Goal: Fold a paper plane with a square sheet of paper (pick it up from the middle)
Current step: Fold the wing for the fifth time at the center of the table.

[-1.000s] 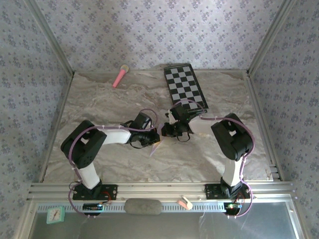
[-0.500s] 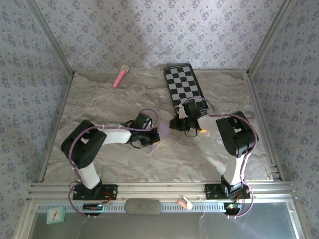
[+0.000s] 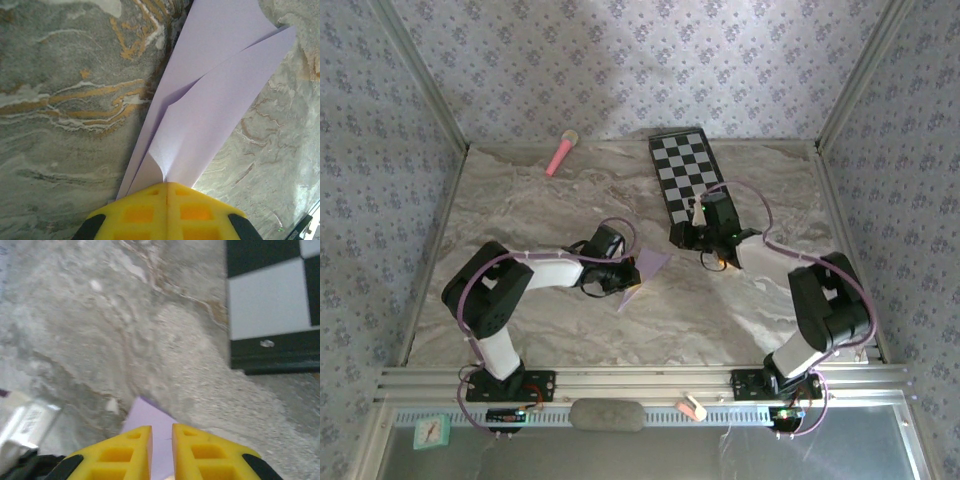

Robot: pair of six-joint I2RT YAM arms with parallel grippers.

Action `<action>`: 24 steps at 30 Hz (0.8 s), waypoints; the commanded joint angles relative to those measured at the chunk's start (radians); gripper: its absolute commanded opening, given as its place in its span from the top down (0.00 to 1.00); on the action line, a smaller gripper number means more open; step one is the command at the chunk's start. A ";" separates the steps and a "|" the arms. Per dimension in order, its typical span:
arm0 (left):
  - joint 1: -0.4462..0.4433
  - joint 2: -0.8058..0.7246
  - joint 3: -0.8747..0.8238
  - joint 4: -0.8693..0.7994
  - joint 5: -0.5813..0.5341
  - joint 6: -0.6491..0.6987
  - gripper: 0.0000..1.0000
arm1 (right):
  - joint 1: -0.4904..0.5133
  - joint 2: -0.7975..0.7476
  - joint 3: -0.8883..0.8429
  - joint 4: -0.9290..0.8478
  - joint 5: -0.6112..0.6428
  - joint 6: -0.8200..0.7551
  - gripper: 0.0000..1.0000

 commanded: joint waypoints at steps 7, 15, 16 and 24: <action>0.002 0.018 -0.006 -0.149 -0.033 0.019 1.00 | 0.130 0.062 -0.032 -0.016 -0.067 0.101 0.91; 0.002 0.017 -0.007 -0.145 -0.024 0.014 1.00 | 0.148 0.202 0.006 0.008 -0.086 0.133 0.95; 0.002 0.018 -0.007 -0.150 -0.029 0.011 1.00 | 0.147 0.214 0.005 0.009 -0.083 0.130 0.96; 0.002 0.021 -0.026 -0.175 -0.040 0.006 1.00 | 0.041 0.266 -0.043 0.022 -0.039 0.118 0.97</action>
